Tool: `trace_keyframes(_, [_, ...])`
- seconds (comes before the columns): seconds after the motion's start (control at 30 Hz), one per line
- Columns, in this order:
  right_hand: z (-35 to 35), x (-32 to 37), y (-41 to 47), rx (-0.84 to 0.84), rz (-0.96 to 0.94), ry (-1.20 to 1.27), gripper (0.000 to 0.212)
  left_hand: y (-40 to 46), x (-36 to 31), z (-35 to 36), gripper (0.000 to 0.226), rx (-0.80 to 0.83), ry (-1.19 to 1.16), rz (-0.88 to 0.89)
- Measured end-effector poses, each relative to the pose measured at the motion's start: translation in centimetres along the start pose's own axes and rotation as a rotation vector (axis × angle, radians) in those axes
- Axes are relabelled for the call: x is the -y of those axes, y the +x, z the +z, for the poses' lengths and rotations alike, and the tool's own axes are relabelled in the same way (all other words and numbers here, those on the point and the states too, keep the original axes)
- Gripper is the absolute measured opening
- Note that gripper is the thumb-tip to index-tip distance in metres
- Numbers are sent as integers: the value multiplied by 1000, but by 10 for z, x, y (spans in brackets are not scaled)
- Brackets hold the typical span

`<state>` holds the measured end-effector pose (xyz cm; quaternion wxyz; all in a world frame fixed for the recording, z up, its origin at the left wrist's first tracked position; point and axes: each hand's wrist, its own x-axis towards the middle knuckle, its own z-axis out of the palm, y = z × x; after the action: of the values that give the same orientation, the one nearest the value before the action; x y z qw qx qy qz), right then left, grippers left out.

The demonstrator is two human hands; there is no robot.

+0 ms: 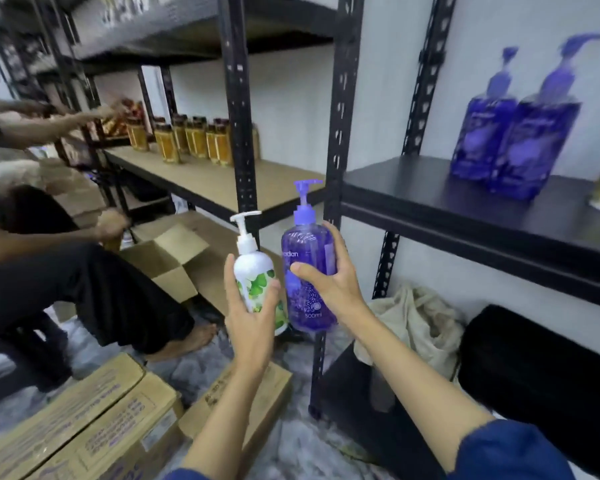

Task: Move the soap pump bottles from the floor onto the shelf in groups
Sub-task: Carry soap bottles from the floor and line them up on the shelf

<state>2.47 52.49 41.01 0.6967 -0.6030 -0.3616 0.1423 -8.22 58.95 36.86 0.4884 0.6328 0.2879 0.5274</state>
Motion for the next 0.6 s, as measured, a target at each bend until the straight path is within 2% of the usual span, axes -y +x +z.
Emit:
trace_keyframes(0.2, [-32,90,3,-70,-160,-1,76,9,-82,26,68,49,-106,144])
trace_keyframes(0.3, [-55,123,6,-134,-196,-14,84,8,-114,50,69,110,-177,201])
trace_keyframes(0.43, [-95,152,12,-240,-236,-64,78,7,-145,90,65,166,-250,237])
trace_keyframes(0.6, [-144,162,29,-376,-254,-156,85,16,-163,143,67,203,-304,242])
